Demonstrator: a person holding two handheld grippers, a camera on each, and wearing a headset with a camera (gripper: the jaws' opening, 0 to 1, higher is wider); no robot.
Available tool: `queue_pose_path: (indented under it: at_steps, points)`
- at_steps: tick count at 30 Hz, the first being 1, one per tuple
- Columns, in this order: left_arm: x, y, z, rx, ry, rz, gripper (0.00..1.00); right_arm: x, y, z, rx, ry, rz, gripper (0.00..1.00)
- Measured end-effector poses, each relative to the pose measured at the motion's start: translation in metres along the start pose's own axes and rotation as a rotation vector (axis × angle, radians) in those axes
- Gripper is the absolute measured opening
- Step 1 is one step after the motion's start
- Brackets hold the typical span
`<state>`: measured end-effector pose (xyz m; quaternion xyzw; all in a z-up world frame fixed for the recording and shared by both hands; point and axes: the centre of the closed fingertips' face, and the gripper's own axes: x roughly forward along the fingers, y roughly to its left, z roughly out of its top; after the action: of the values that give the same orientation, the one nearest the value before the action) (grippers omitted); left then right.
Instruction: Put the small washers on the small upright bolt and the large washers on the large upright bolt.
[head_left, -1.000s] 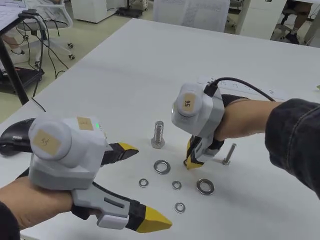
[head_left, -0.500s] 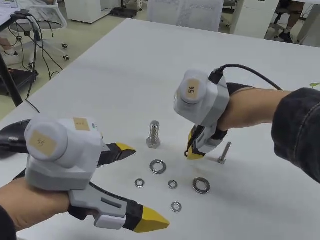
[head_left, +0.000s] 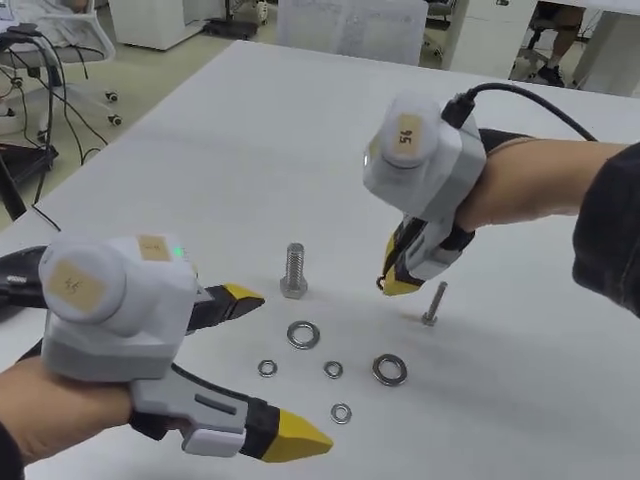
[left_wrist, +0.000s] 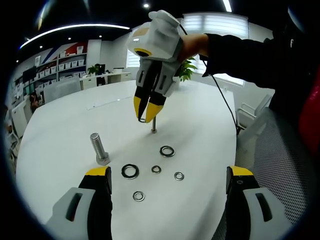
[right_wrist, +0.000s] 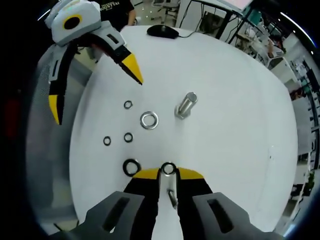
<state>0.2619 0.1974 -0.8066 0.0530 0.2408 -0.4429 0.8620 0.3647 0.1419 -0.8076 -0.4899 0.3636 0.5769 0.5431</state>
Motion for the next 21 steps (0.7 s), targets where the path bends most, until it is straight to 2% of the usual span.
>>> queue_pose_path:
  at_steps: [8,16,21]
  points:
    - [0.005,0.002,0.004,0.012,-0.006,-0.009,0.95,-0.022,-0.002,-0.007,0.010,-0.002,-0.029,0.13]
    - [0.009,0.004,0.008,0.017,-0.022,-0.017,0.95,-0.046,-0.013,-0.024,0.041,-0.002,-0.056,0.13]
    - [0.013,0.004,0.011,0.029,-0.033,-0.026,0.95,-0.055,-0.020,-0.038,0.072,0.007,-0.073,0.13]
